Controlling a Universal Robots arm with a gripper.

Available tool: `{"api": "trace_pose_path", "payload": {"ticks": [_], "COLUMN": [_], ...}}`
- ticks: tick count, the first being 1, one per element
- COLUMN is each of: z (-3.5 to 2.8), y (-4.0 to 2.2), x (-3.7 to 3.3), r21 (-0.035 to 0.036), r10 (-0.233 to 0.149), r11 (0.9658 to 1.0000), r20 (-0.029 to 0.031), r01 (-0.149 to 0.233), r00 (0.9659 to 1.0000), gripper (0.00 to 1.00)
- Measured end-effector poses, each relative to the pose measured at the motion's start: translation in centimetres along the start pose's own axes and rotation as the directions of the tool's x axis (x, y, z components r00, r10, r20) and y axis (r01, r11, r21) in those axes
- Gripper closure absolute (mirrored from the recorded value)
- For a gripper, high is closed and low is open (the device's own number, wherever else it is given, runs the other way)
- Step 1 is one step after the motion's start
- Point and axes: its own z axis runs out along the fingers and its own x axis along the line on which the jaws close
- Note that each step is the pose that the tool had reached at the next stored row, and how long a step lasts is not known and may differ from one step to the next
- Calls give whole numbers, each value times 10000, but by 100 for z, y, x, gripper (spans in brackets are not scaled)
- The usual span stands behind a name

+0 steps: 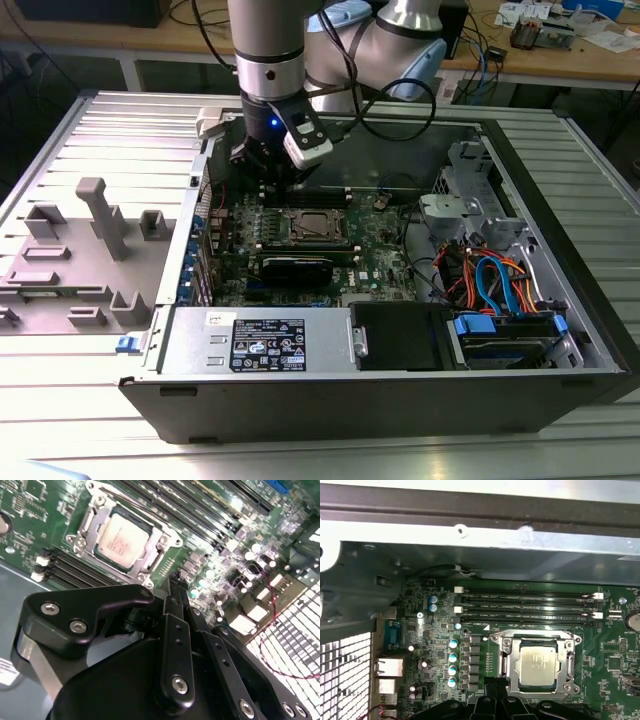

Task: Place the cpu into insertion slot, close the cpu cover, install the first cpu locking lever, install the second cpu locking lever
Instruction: 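Install the first cpu locking lever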

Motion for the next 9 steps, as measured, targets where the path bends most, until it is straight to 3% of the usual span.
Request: {"api": "trace_pose_path", "payload": {"ticks": [3,9], "z": [-1,-52], "y": [4,3], "x": [85,83], "r21": [0,-1], "r10": [1,1], "r11": [10000,10000], "r20": [0,4], "r01": [-1,-1], "r00": [10000,10000], "gripper": [89,89]}}
